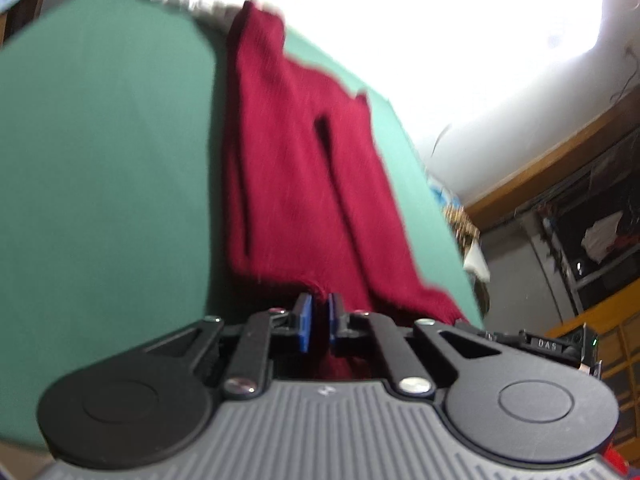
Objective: Fold clothes
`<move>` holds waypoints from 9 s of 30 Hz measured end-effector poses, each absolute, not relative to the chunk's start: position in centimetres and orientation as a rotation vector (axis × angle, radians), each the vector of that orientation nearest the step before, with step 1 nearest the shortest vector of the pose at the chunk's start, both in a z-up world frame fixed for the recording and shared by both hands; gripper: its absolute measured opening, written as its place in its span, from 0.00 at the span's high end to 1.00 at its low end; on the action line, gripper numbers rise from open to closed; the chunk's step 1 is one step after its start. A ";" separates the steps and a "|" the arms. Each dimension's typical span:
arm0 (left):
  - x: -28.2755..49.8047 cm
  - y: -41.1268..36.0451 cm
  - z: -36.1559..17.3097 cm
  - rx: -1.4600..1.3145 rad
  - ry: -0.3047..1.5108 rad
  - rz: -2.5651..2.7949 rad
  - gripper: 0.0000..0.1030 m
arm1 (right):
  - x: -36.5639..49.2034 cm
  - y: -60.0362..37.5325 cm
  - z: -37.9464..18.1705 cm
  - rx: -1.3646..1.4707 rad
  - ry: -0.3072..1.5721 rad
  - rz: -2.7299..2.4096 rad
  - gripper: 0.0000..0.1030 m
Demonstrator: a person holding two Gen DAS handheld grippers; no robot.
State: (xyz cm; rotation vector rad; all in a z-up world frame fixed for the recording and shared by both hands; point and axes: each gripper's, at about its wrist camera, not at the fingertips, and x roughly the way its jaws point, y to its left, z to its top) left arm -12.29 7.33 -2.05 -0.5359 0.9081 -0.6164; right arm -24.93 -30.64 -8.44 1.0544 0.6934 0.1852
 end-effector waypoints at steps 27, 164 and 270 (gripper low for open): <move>-13.5 -0.6 -5.1 -0.132 1.150 -0.814 0.96 | -13.3 -35.1 -9.0 1.092 0.770 0.269 0.87; -11.2 -4.0 -5.7 0.102 0.847 -0.344 0.81 | -17.3 -26.9 -8.3 0.004 0.654 0.198 0.78; 8.5 -2.1 -3.9 -0.141 0.821 -0.197 0.82 | -4.8 -36.4 -6.8 0.702 0.572 0.100 0.84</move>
